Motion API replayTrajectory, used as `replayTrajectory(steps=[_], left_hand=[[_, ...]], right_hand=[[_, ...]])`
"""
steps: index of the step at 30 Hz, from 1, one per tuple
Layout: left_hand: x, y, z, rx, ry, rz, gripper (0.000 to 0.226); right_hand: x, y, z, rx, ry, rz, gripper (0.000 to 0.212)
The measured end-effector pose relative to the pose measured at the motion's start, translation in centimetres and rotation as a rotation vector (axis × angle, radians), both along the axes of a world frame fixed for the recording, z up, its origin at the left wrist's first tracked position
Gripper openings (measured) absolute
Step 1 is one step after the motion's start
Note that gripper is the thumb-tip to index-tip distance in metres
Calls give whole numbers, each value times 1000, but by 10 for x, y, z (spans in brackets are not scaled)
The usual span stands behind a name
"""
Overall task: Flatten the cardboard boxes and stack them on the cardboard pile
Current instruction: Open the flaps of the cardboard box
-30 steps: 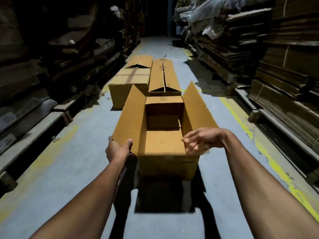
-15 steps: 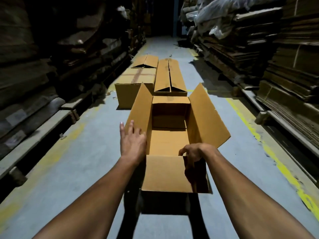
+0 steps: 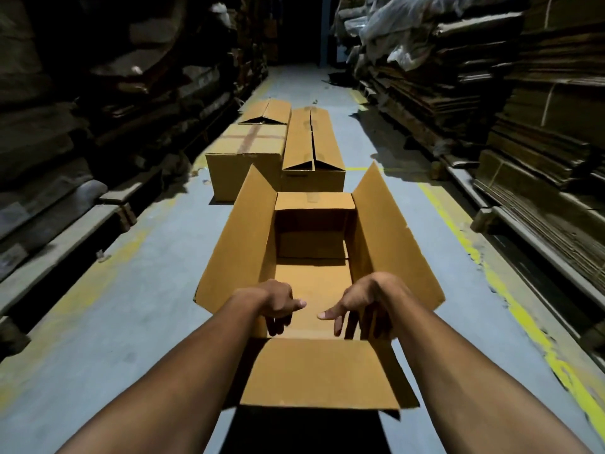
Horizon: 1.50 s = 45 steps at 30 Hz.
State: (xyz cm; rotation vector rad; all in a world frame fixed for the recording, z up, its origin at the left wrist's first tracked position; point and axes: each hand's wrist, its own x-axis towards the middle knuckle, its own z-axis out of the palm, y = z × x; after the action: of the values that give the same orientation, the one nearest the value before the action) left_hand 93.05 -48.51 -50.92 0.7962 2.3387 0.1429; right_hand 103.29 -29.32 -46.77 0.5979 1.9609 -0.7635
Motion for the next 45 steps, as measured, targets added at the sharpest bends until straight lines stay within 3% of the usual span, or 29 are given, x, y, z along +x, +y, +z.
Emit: replayTrajectory(steps=[3,6,8,11,14,16,20,24,28,31,33,35,38,40,42,45], left_hand=[[-6,2,-9,83,105,52,45],[-12,11,-11,153,253,104,53],[-17,19,-15,197,298,128,56],[-19,31,-20,157,409,150,58],[-22,44,-21,52,648,149,67],[-27,46,-22,-15,712,192,80],[-35,29,-32,-106,664,339,92],[-35,12,-35,-77,585,375,88],[-24,14,-20,-103,553,343,70],[-17,10,18,-306,297,244,35],[-13,7,38,-449,228,140,20],[-14,3,43,-451,227,147,26],[-23,7,32,-170,424,269,35],[-26,15,21,-36,503,251,51],[-26,25,10,-20,506,167,64],[-27,40,-1,-18,612,84,55]], right_hand=[[-10,10,-19,237,397,13,58],[-22,18,-25,486,747,-38,60],[-25,22,-25,669,831,40,66],[-29,27,-30,817,829,84,71],[-30,33,-43,897,730,-40,79],[-26,39,-52,905,643,-91,91],[-11,47,-60,808,603,-185,90],[-23,42,-51,768,589,-154,59],[-28,30,-37,795,402,-55,52],[-21,29,-18,645,197,149,46],[-13,26,2,684,90,89,40],[-12,30,3,780,175,58,34],[-13,34,-8,860,487,-108,44],[-14,31,-18,842,580,-72,53],[-11,29,-28,850,635,-33,60],[-5,31,-47,909,705,19,66]])
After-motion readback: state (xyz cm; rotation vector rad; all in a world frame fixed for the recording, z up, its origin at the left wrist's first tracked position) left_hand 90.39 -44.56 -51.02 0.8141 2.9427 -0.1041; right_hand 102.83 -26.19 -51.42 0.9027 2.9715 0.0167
